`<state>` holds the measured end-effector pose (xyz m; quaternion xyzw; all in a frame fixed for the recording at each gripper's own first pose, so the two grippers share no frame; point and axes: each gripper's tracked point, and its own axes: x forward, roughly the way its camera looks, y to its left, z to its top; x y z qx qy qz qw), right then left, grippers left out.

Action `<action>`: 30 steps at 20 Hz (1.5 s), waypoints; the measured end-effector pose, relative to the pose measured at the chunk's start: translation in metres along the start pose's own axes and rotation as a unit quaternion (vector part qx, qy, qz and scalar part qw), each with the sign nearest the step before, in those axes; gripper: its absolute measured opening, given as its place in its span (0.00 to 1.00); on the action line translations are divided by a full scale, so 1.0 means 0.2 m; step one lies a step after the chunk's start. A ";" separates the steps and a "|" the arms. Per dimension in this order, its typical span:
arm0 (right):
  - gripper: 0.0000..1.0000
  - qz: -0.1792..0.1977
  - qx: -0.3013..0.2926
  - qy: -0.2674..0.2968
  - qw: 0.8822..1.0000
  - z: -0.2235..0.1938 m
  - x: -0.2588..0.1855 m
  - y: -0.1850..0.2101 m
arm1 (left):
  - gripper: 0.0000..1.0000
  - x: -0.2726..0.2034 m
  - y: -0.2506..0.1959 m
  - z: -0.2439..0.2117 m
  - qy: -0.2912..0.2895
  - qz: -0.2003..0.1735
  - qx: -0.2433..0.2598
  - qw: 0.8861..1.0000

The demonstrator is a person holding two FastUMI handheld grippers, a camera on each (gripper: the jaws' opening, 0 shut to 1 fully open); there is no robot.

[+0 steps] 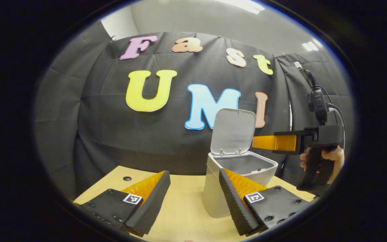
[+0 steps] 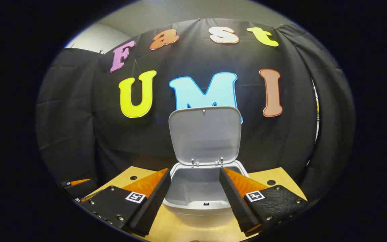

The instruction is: Press the lid of the desktop garbage bin to open it, pick up the crumpled paper on the desktop and throw it into the bin, then pick up the pop can on the desktop and drop it into the bin, and finally close the garbage bin lid.

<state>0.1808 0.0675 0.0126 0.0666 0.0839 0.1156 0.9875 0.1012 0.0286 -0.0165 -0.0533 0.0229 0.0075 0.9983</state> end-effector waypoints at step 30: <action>0.93 -0.089 -0.077 -0.087 0.989 0.70 0.52 -0.01 | 0.95 0.20 0.28 0.13 0.001 -0.026 0.008 1.000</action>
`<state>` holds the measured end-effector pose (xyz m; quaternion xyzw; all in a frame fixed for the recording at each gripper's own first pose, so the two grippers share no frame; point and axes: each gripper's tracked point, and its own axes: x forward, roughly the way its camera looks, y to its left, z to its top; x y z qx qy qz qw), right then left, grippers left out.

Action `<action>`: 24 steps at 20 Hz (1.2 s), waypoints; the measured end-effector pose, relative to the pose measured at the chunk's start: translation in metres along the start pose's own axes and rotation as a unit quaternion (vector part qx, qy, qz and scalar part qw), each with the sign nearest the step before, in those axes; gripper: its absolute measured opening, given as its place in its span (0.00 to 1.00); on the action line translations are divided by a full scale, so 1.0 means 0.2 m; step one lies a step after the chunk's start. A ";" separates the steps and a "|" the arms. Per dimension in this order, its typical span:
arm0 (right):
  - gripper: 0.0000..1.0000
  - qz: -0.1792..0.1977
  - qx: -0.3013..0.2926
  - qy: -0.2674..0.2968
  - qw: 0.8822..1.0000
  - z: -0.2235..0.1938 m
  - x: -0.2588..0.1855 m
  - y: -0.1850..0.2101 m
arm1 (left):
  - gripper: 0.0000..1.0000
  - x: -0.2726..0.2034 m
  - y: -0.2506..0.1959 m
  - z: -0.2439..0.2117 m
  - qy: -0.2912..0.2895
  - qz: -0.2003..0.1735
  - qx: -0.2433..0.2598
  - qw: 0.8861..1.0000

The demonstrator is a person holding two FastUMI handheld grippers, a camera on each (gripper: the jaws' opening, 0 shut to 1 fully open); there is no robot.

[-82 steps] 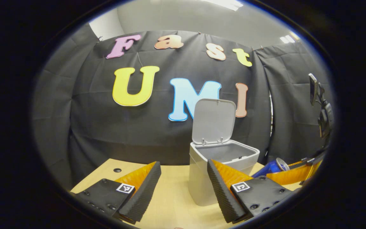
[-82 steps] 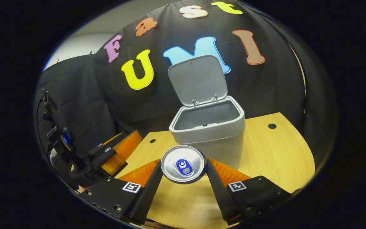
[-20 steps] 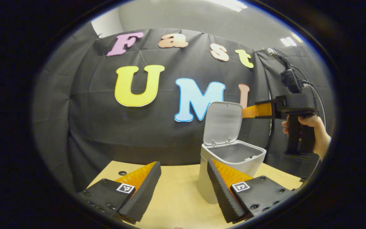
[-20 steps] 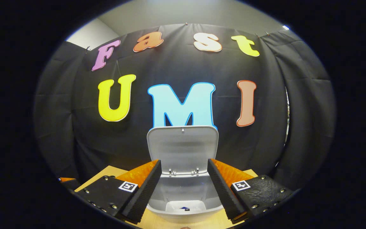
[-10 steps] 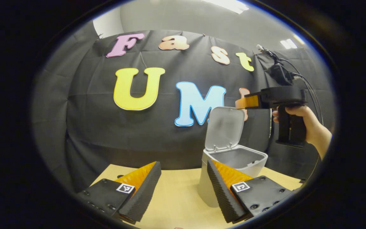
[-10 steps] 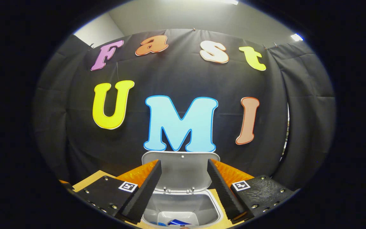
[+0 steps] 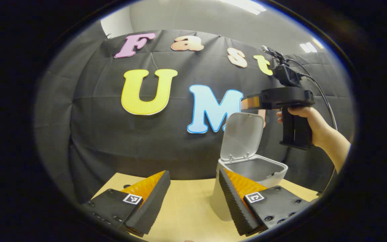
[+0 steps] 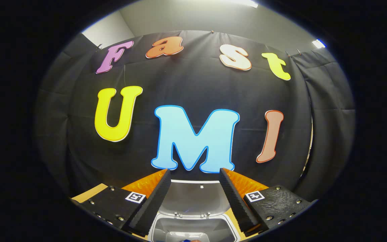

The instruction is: Press the lid of the desktop garbage bin to open it, pick up the crumpled paper on the desktop and throw it into the bin, then pick up the pop can on the desktop and drop it into the bin, and finally close the garbage bin lid.

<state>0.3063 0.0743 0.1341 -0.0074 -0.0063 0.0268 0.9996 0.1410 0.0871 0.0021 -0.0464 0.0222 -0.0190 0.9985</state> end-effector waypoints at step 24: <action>0.93 0.010 0.049 0.039 0.998 -0.21 -0.16 -0.06 | 0.95 -0.14 -0.02 0.00 -0.012 0.020 -0.016 1.000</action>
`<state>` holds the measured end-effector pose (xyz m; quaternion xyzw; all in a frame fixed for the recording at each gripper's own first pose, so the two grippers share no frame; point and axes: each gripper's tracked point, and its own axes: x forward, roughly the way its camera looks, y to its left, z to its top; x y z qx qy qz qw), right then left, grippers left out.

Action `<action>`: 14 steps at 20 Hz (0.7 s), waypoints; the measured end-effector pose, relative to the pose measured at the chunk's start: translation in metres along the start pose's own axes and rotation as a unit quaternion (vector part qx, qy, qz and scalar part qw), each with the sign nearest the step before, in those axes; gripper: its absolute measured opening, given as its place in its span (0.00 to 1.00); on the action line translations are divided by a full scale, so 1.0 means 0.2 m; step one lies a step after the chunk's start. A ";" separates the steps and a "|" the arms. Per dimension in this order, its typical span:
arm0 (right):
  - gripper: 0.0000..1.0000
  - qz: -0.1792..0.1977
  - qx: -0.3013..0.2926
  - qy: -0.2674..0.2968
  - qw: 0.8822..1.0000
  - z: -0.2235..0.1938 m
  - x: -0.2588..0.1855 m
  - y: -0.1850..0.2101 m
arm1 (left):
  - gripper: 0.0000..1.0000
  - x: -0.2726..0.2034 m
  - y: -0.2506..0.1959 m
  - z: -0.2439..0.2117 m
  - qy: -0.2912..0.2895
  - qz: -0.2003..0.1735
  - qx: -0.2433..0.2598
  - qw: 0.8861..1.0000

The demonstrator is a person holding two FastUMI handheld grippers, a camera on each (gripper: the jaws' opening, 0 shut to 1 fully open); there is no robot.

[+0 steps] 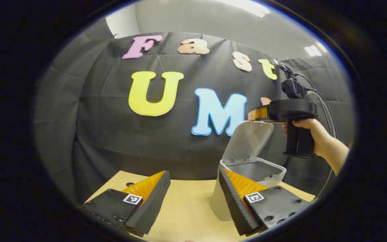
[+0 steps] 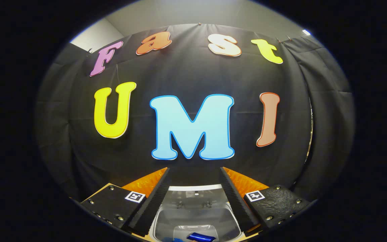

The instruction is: Press the lid of the desktop garbage bin to open it, pick up the crumpled paper on the desktop and throw it into the bin, then pick up the pop can on the desktop and drop it into the bin, and finally close the garbage bin lid.

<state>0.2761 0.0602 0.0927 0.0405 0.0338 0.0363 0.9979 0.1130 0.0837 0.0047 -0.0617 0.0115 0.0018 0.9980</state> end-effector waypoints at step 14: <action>0.93 0.028 0.004 0.053 0.998 -0.41 -0.28 0.00 | 0.95 -0.20 -0.13 0.00 -0.008 0.027 0.007 1.000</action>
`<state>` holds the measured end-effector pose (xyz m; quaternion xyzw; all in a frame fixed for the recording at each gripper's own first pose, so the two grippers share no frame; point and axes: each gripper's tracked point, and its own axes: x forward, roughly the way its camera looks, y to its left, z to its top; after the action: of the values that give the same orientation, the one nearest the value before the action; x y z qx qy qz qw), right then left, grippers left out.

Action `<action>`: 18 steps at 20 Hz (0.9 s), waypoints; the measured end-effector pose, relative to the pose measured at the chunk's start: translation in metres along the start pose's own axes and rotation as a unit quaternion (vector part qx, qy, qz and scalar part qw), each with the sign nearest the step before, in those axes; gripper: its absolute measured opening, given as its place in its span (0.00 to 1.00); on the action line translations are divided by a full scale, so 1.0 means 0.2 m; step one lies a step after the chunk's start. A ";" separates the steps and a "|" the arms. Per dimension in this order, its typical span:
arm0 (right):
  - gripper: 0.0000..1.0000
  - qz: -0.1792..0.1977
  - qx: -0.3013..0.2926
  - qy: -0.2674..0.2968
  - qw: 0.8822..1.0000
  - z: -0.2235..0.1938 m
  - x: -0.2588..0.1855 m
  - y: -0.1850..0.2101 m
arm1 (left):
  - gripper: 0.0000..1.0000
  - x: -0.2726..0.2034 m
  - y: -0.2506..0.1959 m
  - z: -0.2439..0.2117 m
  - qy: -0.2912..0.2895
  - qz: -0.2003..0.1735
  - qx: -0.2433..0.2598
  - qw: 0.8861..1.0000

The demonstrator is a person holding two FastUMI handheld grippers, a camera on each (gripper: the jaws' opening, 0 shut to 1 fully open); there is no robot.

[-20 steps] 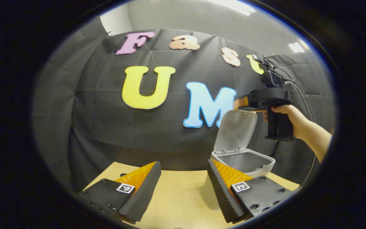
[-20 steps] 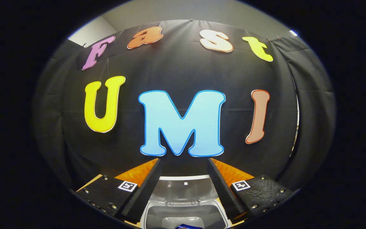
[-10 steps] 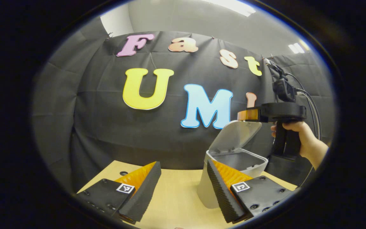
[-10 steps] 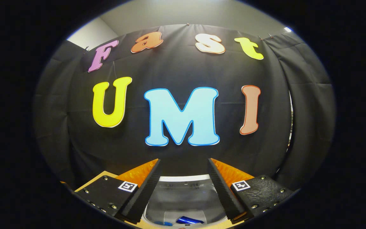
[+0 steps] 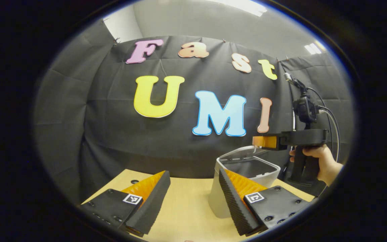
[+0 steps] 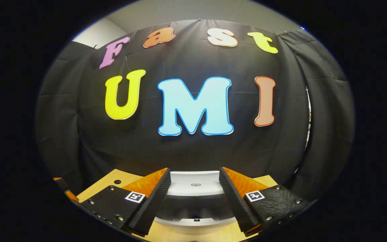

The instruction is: Press the lid of the desktop garbage bin to open it, pick up the crumpled paper on the desktop and throw it into the bin, then pick up the pop can on the desktop and drop it into the bin, and finally close the garbage bin lid.

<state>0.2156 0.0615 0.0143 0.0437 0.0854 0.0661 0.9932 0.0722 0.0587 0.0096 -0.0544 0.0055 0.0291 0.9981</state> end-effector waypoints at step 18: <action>0.94 0.017 -0.007 -0.001 1.000 -0.34 0.06 -0.02 | 0.95 -0.03 -0.10 0.01 -0.006 0.010 0.018 1.000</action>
<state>0.2165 0.0647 -0.0543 0.0381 0.0830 0.0838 0.9923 0.0678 0.0390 0.0139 -0.0361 0.0007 0.0391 0.9986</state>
